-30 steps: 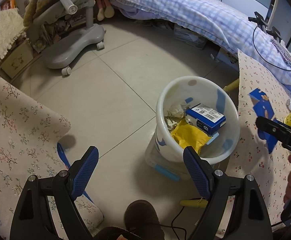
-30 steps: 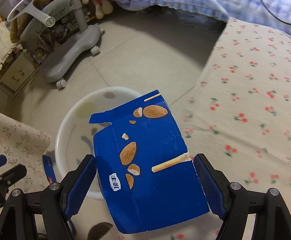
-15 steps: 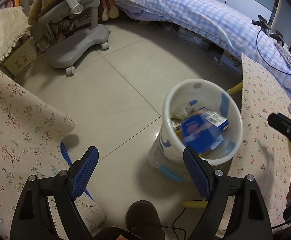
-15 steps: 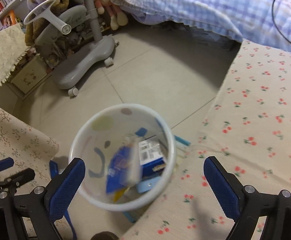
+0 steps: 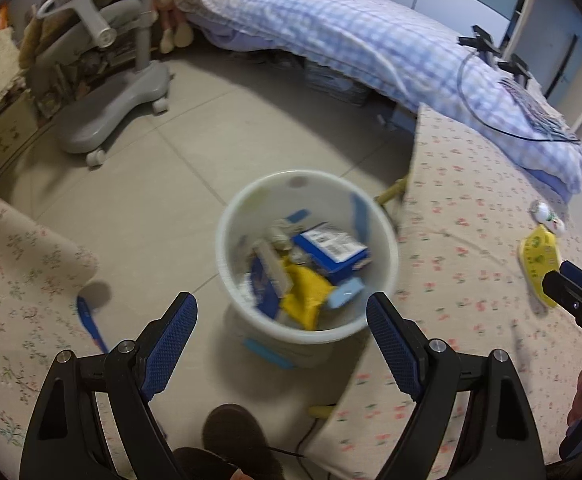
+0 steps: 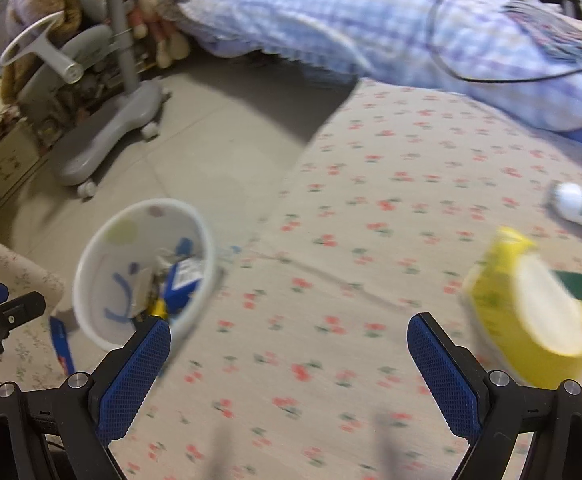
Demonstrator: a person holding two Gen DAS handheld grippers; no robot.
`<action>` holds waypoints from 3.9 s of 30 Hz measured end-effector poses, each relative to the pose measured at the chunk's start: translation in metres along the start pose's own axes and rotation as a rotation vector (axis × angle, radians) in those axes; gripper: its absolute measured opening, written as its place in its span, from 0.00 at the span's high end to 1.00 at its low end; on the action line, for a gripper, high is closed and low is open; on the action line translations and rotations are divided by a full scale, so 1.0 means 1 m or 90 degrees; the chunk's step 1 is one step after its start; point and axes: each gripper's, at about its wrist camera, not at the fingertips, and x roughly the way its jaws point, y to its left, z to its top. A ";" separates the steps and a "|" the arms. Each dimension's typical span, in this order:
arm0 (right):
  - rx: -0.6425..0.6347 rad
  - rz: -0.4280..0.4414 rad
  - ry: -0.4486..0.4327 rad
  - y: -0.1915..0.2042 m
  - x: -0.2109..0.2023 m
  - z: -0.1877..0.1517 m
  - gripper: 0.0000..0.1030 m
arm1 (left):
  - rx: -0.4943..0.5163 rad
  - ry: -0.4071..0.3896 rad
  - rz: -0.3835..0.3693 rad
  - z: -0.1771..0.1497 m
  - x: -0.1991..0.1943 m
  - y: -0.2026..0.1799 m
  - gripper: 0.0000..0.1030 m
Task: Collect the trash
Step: 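Grasp the yellow paper cup on the table with the right tool, then grasp the green-yellow sponge with the left tool while the right tool holds the cup, then carry sponge and cup to the wastebasket and open the left tool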
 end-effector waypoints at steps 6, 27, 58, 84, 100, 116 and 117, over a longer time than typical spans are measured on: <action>0.038 -0.042 -0.004 -0.050 -0.023 -0.002 0.05 | 0.034 -0.005 -0.015 0.002 -0.004 -0.042 0.14; 0.098 -0.128 0.073 -0.145 0.028 -0.005 0.13 | 0.071 0.015 -0.029 0.004 0.017 -0.118 0.14; 0.282 -0.149 -0.021 -0.264 -0.128 -0.074 0.22 | 0.204 0.034 -0.173 -0.012 0.066 -0.341 0.14; 0.312 -0.171 -0.017 -0.304 -0.155 -0.111 0.22 | 0.177 0.008 -0.279 -0.018 0.064 -0.359 0.82; 0.266 -0.140 -0.041 -0.256 -0.147 -0.081 0.22 | 0.177 -0.054 -0.276 -0.013 0.007 -0.302 0.83; 0.199 -0.090 -0.033 -0.184 -0.108 -0.047 0.22 | 0.123 -0.075 -0.214 0.000 -0.002 -0.206 0.83; 0.194 -0.088 -0.031 -0.179 -0.105 -0.046 0.22 | 0.120 -0.076 -0.212 0.001 -0.002 -0.201 0.83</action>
